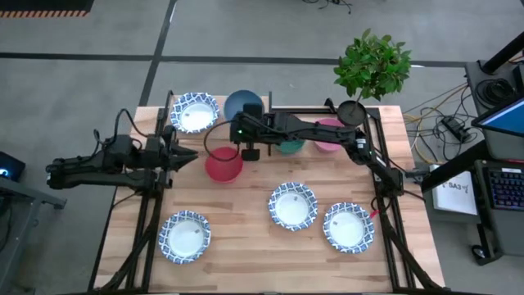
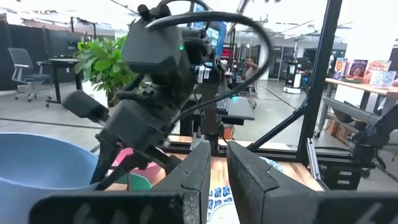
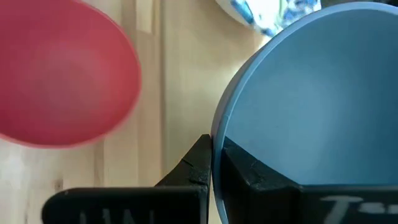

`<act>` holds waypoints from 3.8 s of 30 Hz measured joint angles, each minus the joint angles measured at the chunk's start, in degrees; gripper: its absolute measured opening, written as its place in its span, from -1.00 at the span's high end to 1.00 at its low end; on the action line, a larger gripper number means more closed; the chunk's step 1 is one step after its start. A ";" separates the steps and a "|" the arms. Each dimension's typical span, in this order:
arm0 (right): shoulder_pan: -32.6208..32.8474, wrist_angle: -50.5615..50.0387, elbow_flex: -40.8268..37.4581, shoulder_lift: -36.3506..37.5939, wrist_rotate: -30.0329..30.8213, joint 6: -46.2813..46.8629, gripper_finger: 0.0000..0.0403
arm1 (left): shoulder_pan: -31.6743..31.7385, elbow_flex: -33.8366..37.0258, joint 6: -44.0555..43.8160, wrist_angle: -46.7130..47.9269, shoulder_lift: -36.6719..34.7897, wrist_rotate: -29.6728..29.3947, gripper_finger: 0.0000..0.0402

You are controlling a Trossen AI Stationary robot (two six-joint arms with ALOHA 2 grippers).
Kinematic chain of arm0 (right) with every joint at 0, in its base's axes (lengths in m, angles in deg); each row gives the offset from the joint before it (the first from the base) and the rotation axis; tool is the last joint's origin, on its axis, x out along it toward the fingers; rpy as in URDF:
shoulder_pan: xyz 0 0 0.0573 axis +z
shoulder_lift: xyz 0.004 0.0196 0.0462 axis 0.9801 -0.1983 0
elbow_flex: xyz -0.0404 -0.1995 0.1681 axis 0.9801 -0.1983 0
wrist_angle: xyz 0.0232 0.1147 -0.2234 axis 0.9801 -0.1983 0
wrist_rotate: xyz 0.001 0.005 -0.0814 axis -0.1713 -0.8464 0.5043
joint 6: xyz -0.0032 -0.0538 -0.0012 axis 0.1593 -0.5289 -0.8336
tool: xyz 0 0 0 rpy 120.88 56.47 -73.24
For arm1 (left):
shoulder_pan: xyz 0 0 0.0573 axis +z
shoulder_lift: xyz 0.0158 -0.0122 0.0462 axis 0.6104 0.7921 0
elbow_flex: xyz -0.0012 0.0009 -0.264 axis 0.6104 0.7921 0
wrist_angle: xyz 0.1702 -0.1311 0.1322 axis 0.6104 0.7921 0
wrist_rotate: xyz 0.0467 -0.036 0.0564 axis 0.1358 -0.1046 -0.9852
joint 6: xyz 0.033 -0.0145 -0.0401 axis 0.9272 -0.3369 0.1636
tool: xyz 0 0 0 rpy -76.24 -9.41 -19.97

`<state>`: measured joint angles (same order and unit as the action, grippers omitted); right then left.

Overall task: Place and stack bowls onto a shelf
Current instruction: Put the blue bowl on the shelf, then stack the orange bowl on top of the blue bowl

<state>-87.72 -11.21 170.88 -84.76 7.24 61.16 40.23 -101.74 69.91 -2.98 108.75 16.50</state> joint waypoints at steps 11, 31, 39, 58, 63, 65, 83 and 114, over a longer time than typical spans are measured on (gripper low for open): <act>-1.25 -0.12 0.02 0.00 -3.89 1.03 0.95 | 0.00 0.40 0.21 -0.06 -1.22 0.00 0.82; -1.38 0.43 0.02 0.02 -4.07 4.11 0.41 | 0.00 0.42 1.13 -0.13 -1.19 -0.02 0.82; -0.97 -0.14 0.43 1.48 -2.75 5.81 0.29 | -0.02 0.42 0.97 -0.13 -1.11 -0.02 0.82; 13.63 -16.31 -2.44 13.22 -12.11 19.89 0.50 | -0.02 -0.60 -4.40 -0.11 10.73 0.93 0.82; 20.47 -13.97 -10.33 17.01 -11.91 22.17 0.59 | -0.02 -2.01 -8.88 1.72 18.50 4.80 0.82; 22.85 -10.65 -15.38 19.18 -11.91 22.77 0.63 | -0.05 -2.59 -10.45 1.78 21.78 5.01 0.82; 29.04 37.68 -72.02 50.00 -11.70 25.53 0.79 | -4.07 -14.98 -21.38 16.25 48.74 4.66 0.82; 30.90 51.65 -93.33 65.40 -11.74 28.70 0.79 | -8.61 -27.71 -3.71 38.37 66.07 -18.42 0.31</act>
<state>-56.82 40.44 77.55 -19.36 -4.50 89.86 31.62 -129.45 66.20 35.40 174.83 -1.92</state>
